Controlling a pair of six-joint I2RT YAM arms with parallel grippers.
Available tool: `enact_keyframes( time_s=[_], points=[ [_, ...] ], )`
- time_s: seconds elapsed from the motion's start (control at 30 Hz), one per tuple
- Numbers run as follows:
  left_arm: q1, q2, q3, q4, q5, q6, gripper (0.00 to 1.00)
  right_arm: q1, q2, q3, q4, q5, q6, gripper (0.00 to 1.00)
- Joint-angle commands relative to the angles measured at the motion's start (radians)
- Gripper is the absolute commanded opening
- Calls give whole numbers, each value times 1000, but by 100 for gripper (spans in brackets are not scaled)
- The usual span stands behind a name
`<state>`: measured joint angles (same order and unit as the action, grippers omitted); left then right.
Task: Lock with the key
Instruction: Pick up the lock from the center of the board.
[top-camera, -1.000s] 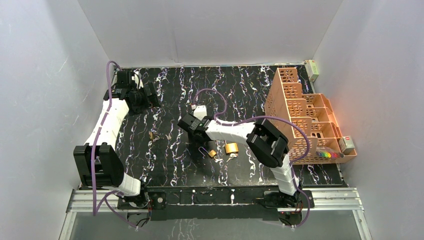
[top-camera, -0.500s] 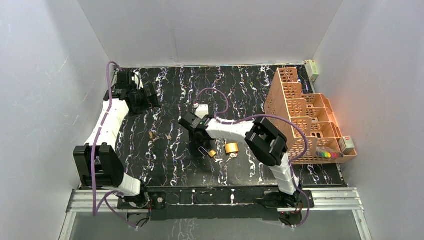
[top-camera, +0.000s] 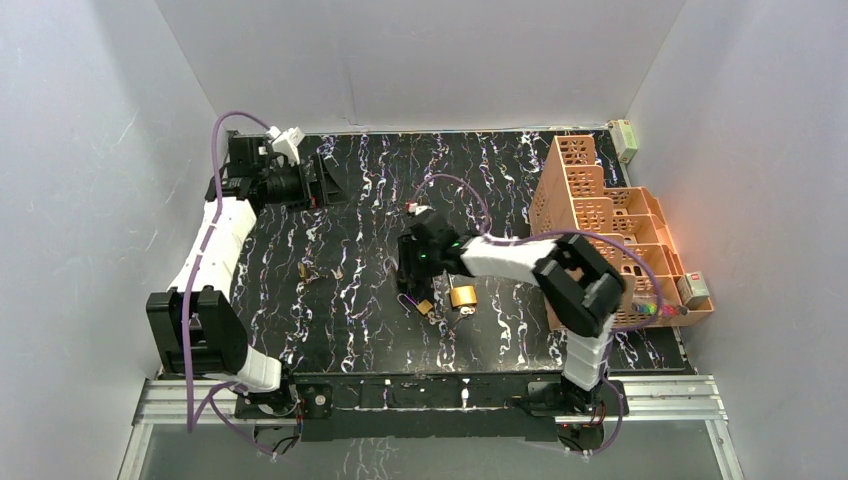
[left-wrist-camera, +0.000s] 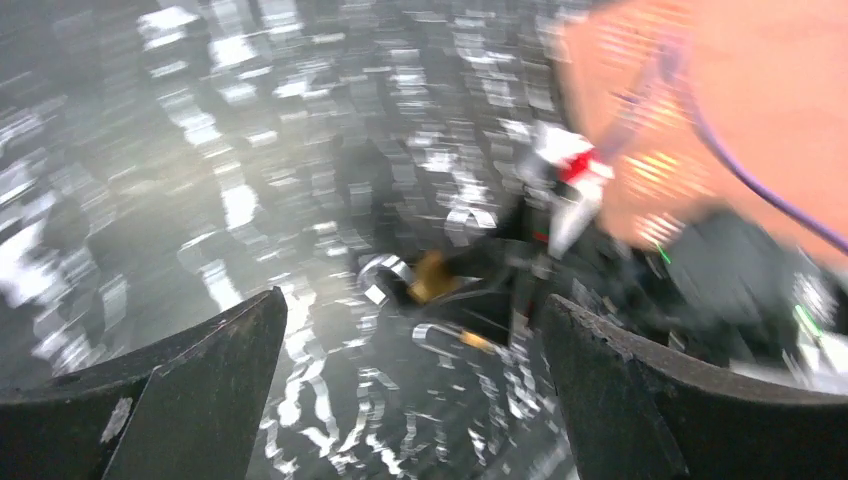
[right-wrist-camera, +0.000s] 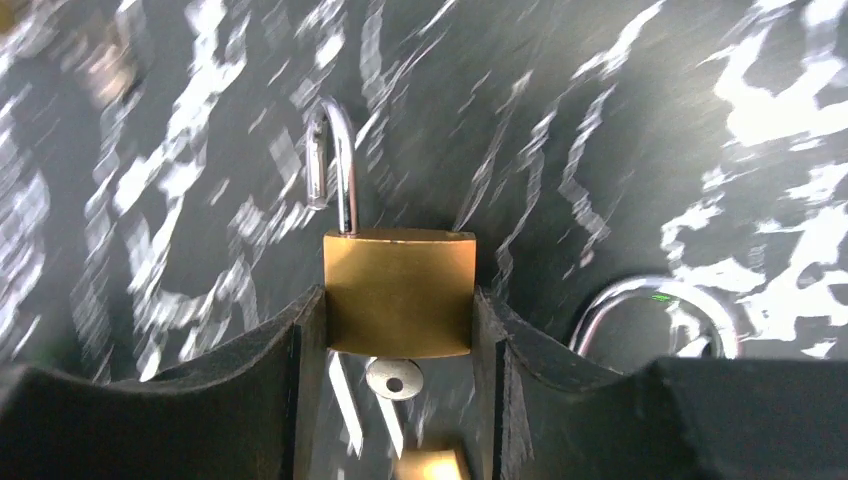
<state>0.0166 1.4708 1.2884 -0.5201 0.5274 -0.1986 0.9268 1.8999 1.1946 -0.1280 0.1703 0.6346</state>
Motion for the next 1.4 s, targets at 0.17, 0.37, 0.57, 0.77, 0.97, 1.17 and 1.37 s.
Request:
enact_keyframes(
  time_s=[0.17,0.37,0.57,0.77,0.97,1.17,1.37],
  points=[
    [-52,-90,-17,328,1164,106,98,-254,-395,-33,238,-1011,-228,0],
    [-116,-48,14,400,958,-39,98,-259,-393,127,95,-1059,-248,0],
    [-185,16,71,396,914,-52,87,-259,-335,236,47,-1056,-224,0],
    [-201,23,72,386,960,-33,73,-259,-308,285,9,-1034,-223,0],
    [-199,7,65,239,959,97,71,-265,-315,308,-19,-1014,-238,0],
    [-196,-15,32,212,952,131,60,-292,-331,321,-36,-1015,-245,0],
    [-176,-6,53,170,961,161,57,-321,-347,310,-41,-1023,-245,0]
  ],
)
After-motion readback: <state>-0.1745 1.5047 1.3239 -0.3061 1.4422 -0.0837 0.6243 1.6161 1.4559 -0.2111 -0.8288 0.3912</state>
